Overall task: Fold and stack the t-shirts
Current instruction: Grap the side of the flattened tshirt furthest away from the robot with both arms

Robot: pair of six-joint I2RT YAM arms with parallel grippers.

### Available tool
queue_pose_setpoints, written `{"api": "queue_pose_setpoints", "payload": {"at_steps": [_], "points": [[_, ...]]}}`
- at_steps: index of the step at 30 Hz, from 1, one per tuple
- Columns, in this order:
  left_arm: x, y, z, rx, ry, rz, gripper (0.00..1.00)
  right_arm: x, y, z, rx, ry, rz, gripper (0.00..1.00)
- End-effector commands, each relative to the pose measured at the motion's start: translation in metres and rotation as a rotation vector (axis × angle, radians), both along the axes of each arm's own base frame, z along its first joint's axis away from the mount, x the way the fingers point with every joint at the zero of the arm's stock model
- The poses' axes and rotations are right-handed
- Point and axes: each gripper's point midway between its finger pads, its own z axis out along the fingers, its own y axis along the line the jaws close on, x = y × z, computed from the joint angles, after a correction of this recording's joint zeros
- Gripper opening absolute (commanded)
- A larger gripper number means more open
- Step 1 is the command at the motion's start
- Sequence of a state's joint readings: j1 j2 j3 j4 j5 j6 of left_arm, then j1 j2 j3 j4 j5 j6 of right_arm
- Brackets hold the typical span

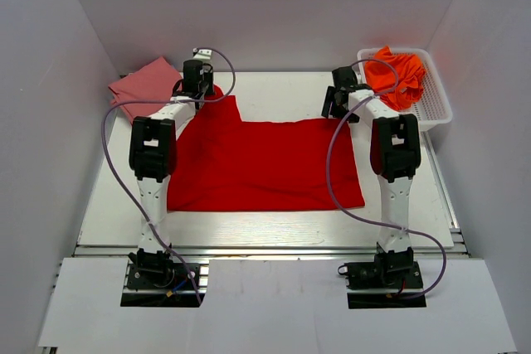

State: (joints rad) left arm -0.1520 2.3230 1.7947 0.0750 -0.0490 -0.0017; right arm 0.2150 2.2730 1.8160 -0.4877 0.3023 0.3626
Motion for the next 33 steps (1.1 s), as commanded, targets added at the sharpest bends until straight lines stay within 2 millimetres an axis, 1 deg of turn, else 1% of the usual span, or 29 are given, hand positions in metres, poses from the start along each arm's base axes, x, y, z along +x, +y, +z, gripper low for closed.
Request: {"api": "queue_pose_setpoints", "payload": {"at_steps": [1, 3, 4, 5, 6, 7, 9, 10, 11, 12, 13, 14, 15, 16, 17, 18, 19, 20, 21, 24, 25, 26, 27, 28, 29, 30, 31, 32, 33], "points": [[-0.005, -0.007, 0.042, -0.036, -0.073, -0.033, 0.0, 0.01, -0.009, -0.002, -0.005, -0.004, -0.035, 0.8], [-0.007, -0.006, 0.046, -0.036, -0.076, -0.033, 0.0, 0.011, -0.009, -0.004, -0.012, 0.001, -0.036, 0.76], [-0.009, -0.008, 0.041, -0.039, -0.067, -0.043, 0.0, 0.012, -0.009, -0.004, -0.009, 0.001, -0.039, 0.73], [-0.01, -0.009, 0.048, -0.034, -0.078, -0.056, 0.0, 0.011, -0.007, -0.008, -0.004, 0.009, -0.036, 0.69], [-0.015, -0.012, 0.037, -0.038, -0.053, -0.075, 0.0, 0.009, -0.01, -0.011, -0.006, 0.018, -0.038, 0.66], [-0.016, -0.012, 0.05, -0.041, -0.077, -0.076, 0.0, 0.009, -0.01, -0.01, -0.005, 0.017, -0.036, 0.66], [-0.023, -0.012, 0.048, -0.044, -0.07, -0.084, 0.0, 0.01, -0.009, -0.014, -0.006, 0.022, -0.031, 0.6], [-0.024, -0.006, 0.052, -0.045, -0.084, -0.075, 0.0, 0.011, -0.007, -0.013, -0.004, 0.018, -0.024, 0.46], [-0.028, -0.006, 0.061, -0.046, -0.096, -0.075, 0.0, 0.012, -0.006, -0.013, -0.004, 0.015, -0.011, 0.38], [-0.033, -0.007, 0.06, -0.05, -0.099, -0.084, 0.0, 0.014, -0.007, -0.012, -0.01, 0.01, 0.003, 0.31], [-0.036, -0.006, 0.063, -0.05, -0.105, -0.084, 0.0, 0.016, -0.005, -0.008, -0.006, -0.001, 0.009, 0.2], [-0.038, -0.008, 0.068, -0.055, -0.118, -0.093, 0.0, 0.016, -0.006, -0.006, -0.017, -0.005, 0.017, 0.13], [-0.046, -0.012, 0.074, -0.065, -0.121, -0.12, 0.0, 0.018, -0.005, 0.004, -0.019, -0.026, 0.018, 0.0], [-0.049, -0.013, 0.078, -0.069, -0.124, -0.132, 0.0, 0.018, -0.008, 0.009, -0.025, -0.036, 0.01, 0.0], [-0.053, -0.013, 0.082, -0.07, -0.128, -0.133, 0.0, 0.013, -0.008, 0.006, -0.046, -0.03, 0.007, 0.0], [-0.06, -0.012, 0.076, -0.068, -0.112, -0.132, 0.0, 0.013, -0.01, 0.024, -0.042, -0.066, 0.0, 0.0], [-0.067, -0.011, 0.095, -0.082, -0.144, -0.129, 0.0, 0.016, -0.007, 0.032, -0.029, -0.097, 0.009, 0.0], [-0.072, -0.011, 0.099, -0.083, -0.155, -0.129, 0.0, 0.007, -0.009, 0.021, -0.034, -0.085, 0.019, 0.0], [-0.085, -0.011, 0.087, -0.085, -0.129, -0.139, 0.0, 0.01, -0.006, 0.038, -0.023, -0.136, 0.032, 0.0], [-0.116, -0.006, 0.096, -0.094, -0.139, -0.136, 0.0, -0.002, -0.006, 0.057, -0.013, -0.183, 0.05, 0.0], [-0.124, -0.004, 0.1, -0.105, -0.148, -0.12, 0.0, -0.009, -0.006, 0.07, -0.003, -0.204, 0.058, 0.0], [-0.139, -0.002, 0.085, -0.111, -0.112, -0.115, 0.0, -0.017, -0.01, 0.063, -0.01, -0.184, 0.055, 0.0], [-0.149, 0.001, 0.107, -0.112, -0.161, -0.109, 0.0, -0.019, -0.009, 0.064, -0.007, -0.194, 0.055, 0.0], [-0.157, 0.004, 0.109, -0.129, -0.163, -0.086, 0.0, -0.022, -0.009, 0.081, 0.001, -0.226, 0.055, 0.0], [-0.171, 0.007, 0.095, -0.15, -0.13, -0.066, 0.0, -0.025, -0.011, 0.085, 0.002, -0.233, 0.05, 0.0], [-0.181, 0.009, 0.095, -0.172, -0.128, -0.046, 0.0, -0.036, -0.012, 0.071, -0.002, -0.207, 0.052, 0.0], [-0.194, 0.01, 0.116, -0.202, -0.179, -0.042, 0.0, -0.038, -0.011, 0.082, 0.005, -0.232, 0.055, 0.0], [-0.21, 0.013, 0.099, -0.221, -0.148, -0.021, 0.0, -0.039, -0.012, 0.092, 0.013, -0.257, 0.053, 0.0], [-0.219, 0.014, 0.099, -0.238, -0.15, -0.016, 0.0, -0.049, -0.01, 0.087, 0.019, -0.243, 0.064, 0.0]]}}
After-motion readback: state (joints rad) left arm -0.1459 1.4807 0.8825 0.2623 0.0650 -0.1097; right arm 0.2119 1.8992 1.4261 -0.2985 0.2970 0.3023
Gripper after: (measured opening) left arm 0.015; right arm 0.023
